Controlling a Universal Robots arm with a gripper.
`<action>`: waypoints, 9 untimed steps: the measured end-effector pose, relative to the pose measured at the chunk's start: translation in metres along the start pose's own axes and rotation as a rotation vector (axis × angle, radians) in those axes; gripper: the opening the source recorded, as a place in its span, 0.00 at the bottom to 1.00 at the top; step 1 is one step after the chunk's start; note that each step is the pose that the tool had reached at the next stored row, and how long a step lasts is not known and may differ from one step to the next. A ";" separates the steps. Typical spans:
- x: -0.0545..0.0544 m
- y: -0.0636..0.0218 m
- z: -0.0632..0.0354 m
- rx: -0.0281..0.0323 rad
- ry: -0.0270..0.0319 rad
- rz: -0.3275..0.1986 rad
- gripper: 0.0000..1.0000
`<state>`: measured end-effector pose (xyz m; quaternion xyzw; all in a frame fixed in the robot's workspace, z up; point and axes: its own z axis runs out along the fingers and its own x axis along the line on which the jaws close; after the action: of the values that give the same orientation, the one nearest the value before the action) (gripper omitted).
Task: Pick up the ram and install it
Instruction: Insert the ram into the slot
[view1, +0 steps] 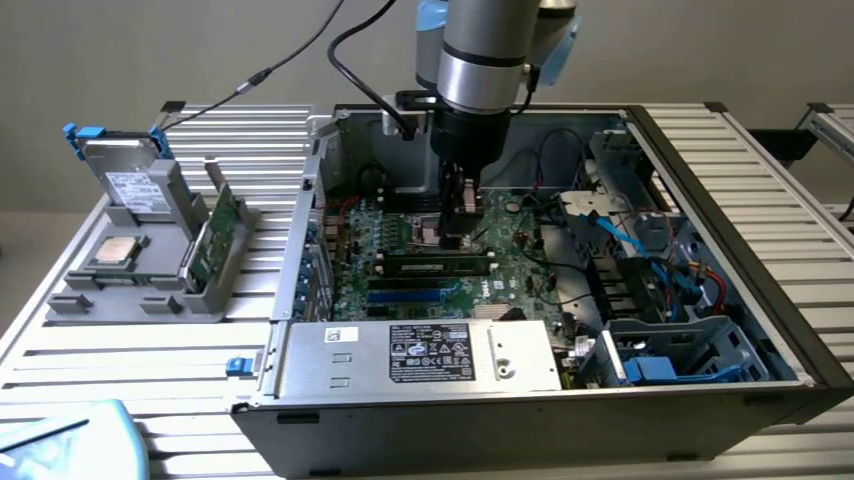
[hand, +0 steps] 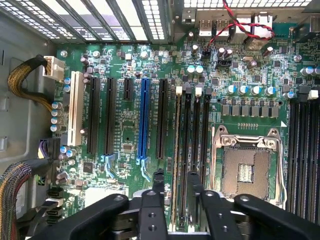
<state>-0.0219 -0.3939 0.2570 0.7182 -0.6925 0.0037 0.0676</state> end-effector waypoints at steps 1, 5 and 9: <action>0.000 0.0000 0.0000 0.0000 0.0000 0.000 0.31; 0.000 0.0000 0.0000 0.0000 0.0000 0.000 0.11; 0.000 0.0000 0.0000 0.0000 0.0000 0.000 0.11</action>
<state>-0.0219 -0.3939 0.2570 0.7182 -0.6925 0.0037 0.0676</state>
